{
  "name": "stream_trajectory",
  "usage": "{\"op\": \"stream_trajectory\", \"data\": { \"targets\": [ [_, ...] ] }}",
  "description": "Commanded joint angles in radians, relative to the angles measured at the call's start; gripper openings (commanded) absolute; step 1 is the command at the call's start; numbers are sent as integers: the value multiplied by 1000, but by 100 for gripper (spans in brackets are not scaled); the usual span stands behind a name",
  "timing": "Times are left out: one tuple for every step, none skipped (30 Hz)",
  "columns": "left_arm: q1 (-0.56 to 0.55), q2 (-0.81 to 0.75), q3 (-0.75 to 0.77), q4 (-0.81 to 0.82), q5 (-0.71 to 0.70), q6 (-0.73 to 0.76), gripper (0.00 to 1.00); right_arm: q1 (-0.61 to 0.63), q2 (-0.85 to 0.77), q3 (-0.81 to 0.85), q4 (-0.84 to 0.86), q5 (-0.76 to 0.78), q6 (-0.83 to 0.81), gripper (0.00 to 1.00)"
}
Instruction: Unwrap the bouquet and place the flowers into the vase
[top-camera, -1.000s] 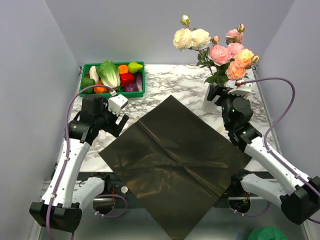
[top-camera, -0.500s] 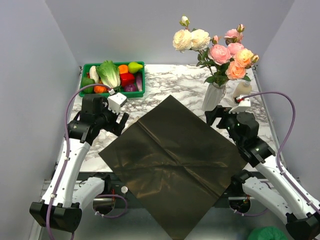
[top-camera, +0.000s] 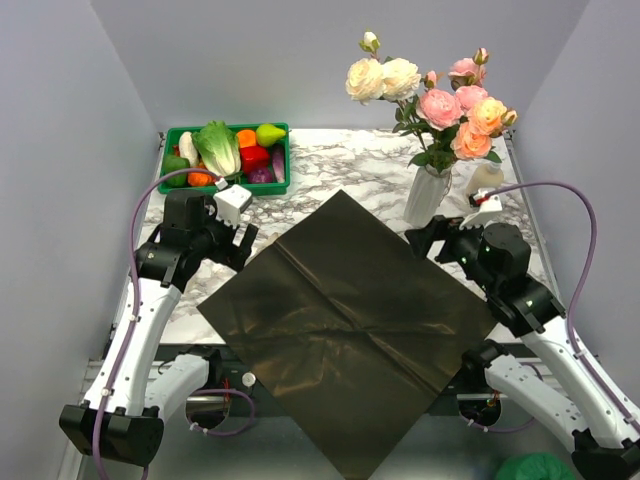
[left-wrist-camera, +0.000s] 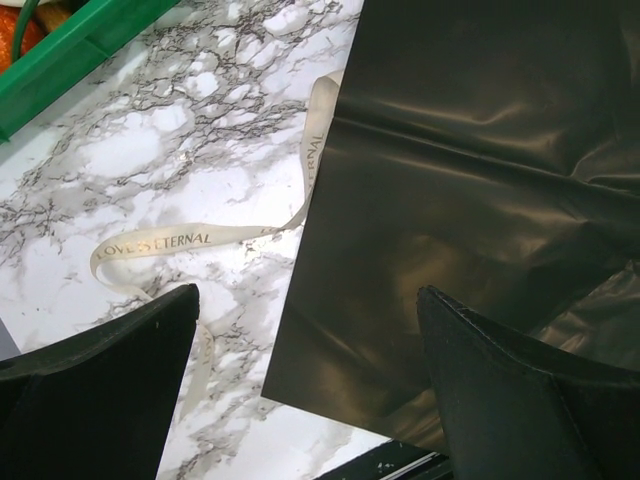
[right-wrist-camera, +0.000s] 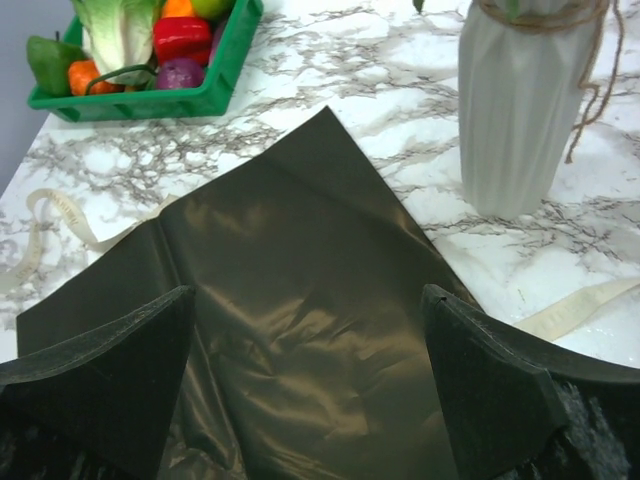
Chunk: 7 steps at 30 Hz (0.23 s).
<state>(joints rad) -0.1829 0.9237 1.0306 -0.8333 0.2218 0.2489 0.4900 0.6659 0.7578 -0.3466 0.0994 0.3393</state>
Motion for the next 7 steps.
{"op": "stream_trajectory", "data": {
  "targets": [
    [7,1,-33,52,5,-33,99,2,7,31,11,-95,-23,100],
    [7,7,-41,66,7,-36,99,4,29,32,18,-93,-23,100],
    [7,29,-52,98,13,-37,99,5,44,29,24,-121,-19,100],
    [7,44,-59,115,11,-37,99,9,57,25,31,-121,-17,100],
    [7,62,-72,129,5,-36,99,21,67,21,47,-116,-16,100],
    [7,105,-72,143,7,-40,99,30,81,14,60,-110,-16,100],
    [7,124,-69,148,1,-45,99,39,83,6,73,-106,-19,100]
  ]
}}
